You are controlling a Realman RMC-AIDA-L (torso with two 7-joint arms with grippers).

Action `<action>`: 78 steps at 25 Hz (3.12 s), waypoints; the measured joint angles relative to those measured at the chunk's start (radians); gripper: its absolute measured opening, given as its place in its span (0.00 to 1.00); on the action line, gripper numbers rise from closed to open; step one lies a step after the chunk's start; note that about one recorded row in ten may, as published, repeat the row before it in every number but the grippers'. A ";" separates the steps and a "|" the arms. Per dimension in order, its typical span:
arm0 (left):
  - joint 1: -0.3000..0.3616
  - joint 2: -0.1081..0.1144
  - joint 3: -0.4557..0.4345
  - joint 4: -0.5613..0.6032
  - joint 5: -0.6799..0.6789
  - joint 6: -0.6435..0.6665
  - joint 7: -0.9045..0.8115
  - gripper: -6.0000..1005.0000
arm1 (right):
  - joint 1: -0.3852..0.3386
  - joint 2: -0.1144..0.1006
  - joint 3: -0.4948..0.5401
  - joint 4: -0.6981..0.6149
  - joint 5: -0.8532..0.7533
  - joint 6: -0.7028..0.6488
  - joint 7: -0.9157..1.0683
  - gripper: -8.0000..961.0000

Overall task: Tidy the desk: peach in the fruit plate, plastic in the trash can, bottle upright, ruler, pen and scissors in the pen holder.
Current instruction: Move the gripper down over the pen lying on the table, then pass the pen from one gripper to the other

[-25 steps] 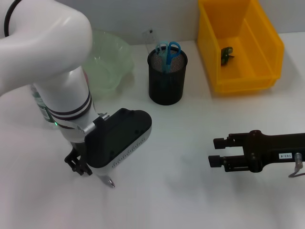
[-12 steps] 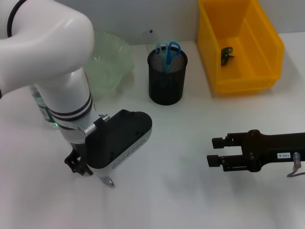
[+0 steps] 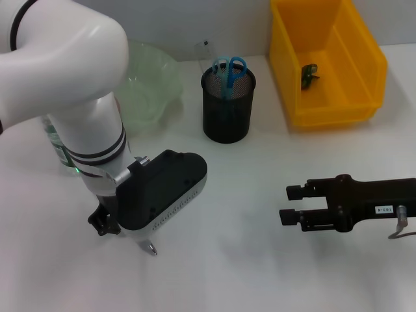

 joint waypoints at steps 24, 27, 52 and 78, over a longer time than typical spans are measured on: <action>0.010 0.001 -0.044 0.019 0.005 -0.012 -0.013 0.14 | -0.001 0.001 0.003 0.000 0.001 0.001 0.000 0.70; 0.010 0.001 -0.044 0.019 0.005 -0.012 -0.013 0.15 | -0.002 0.001 0.003 0.000 0.001 0.002 0.000 0.70; 0.187 0.024 -0.840 0.321 -0.665 0.193 -1.039 0.17 | -0.020 -0.002 0.055 -0.071 0.011 -0.033 -0.175 0.69; 0.102 0.085 -1.008 -0.006 -0.665 0.232 -1.565 0.19 | -0.046 0.039 0.085 0.237 0.551 -0.032 -1.677 0.69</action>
